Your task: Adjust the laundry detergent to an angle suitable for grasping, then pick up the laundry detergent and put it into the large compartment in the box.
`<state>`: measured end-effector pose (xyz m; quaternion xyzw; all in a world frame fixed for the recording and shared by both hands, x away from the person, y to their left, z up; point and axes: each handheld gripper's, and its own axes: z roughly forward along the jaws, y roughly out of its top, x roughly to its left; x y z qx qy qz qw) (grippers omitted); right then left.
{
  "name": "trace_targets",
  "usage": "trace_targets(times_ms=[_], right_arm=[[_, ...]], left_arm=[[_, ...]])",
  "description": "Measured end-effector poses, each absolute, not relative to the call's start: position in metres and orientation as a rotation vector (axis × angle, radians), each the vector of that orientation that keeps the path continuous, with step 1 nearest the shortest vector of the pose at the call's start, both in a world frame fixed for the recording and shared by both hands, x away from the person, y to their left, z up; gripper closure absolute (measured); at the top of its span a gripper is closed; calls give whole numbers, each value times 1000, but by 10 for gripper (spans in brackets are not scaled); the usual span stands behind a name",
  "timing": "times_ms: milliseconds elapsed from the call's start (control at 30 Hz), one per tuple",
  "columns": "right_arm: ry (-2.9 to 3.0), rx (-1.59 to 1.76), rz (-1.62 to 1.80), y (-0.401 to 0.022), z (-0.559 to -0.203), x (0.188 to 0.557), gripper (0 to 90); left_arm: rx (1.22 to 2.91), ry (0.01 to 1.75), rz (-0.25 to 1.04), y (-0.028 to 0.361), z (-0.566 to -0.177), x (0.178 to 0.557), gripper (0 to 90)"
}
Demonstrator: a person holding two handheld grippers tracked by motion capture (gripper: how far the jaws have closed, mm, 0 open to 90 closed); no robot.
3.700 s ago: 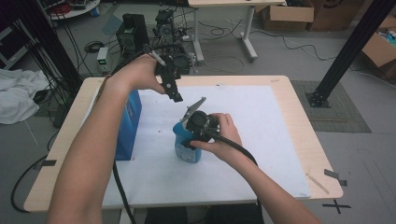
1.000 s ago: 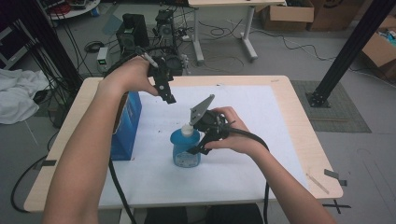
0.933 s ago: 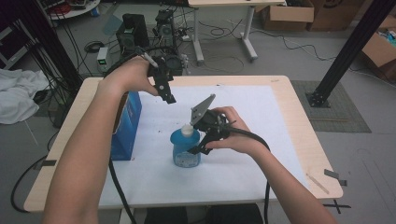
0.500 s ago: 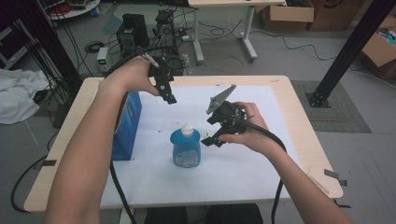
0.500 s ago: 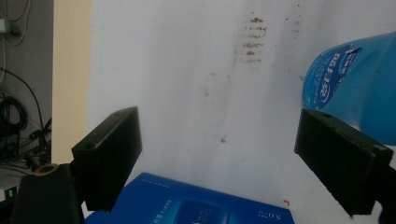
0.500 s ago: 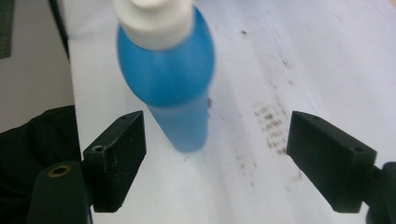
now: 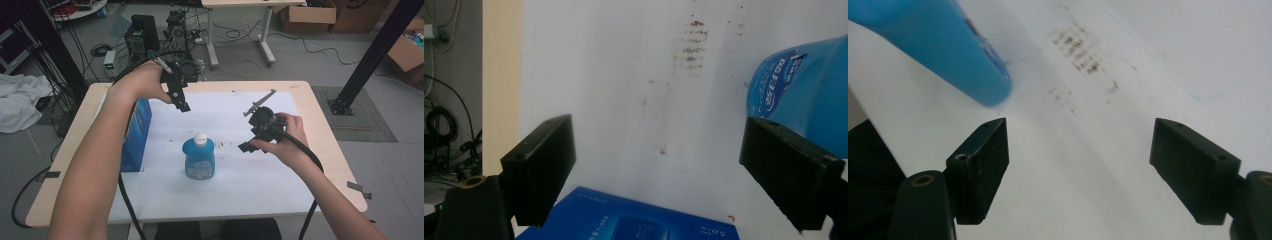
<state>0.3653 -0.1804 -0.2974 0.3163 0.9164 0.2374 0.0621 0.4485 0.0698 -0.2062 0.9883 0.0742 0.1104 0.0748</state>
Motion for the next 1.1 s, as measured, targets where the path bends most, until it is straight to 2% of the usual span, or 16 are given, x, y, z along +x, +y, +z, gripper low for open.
trace_targets(times_ms=[500, 1100], right_arm=[[2745, 1235, 600, -221, -324, 365, 190], [2748, 1256, 621, -234, -326, 364, 189]], left_arm=[[2949, 185, 301, 62, -205, 446, 152], [2950, 157, 307, 54, -199, 443, 154]])
